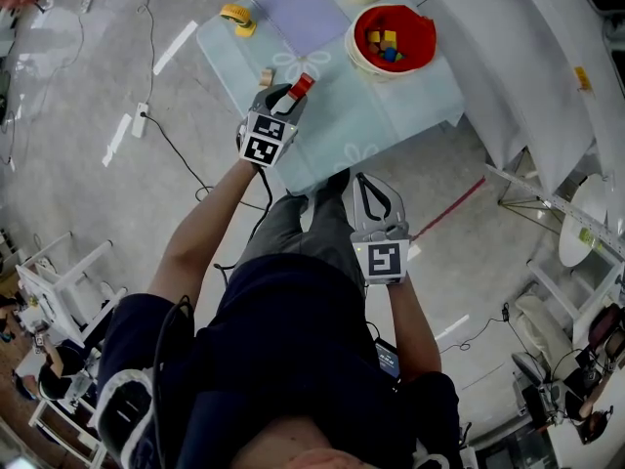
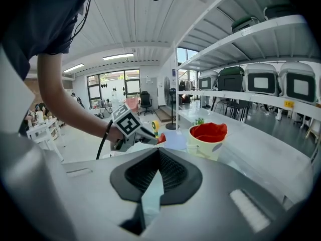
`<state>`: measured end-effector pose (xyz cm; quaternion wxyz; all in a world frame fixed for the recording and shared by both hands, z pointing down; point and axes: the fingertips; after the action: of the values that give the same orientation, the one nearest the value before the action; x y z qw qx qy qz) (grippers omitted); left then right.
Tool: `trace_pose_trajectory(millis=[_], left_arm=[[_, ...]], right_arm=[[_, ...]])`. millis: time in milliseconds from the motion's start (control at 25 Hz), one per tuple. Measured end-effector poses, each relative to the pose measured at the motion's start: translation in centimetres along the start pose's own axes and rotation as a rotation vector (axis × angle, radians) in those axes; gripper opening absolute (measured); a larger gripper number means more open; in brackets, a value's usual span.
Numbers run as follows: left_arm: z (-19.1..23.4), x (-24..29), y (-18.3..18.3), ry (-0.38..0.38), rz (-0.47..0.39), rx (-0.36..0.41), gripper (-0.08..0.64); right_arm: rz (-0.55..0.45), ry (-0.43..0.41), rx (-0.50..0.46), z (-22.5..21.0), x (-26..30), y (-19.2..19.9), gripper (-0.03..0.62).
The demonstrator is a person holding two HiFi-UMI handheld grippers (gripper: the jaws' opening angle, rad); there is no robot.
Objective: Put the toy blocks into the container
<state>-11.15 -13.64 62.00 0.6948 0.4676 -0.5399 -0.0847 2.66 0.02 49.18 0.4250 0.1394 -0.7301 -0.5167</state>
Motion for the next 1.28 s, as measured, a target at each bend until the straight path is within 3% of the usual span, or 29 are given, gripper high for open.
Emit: trace_pose_trajectory(millis=[280,720,1280], left_arm=[[-1.5,-1.6,-6.5,0.039,-0.068,0.046,0.147],[-3.9,0.1,-12.5,0.098,-0.102,0.108,0.147],[-5.3,7.1,-16.7,0.159,-0.035,0.186,0.147]], right_arm=[[-0.017,0.011,-0.007,-0.3,-0.8,-0.6,-0.002],[-0.043,0.025,-0.001,-0.7,-1.8,-1.2,-0.002],[-0.055,0.048,0.015,-1.7,-2.4,-1.4,-0.002]])
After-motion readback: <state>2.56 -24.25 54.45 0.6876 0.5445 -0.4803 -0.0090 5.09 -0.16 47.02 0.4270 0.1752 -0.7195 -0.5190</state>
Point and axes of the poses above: the fingertips, and each gripper's own axes: x forward along the fingers, z to its left, y out of its underside, and after that the axes turned 5 degrees about x, right-handed
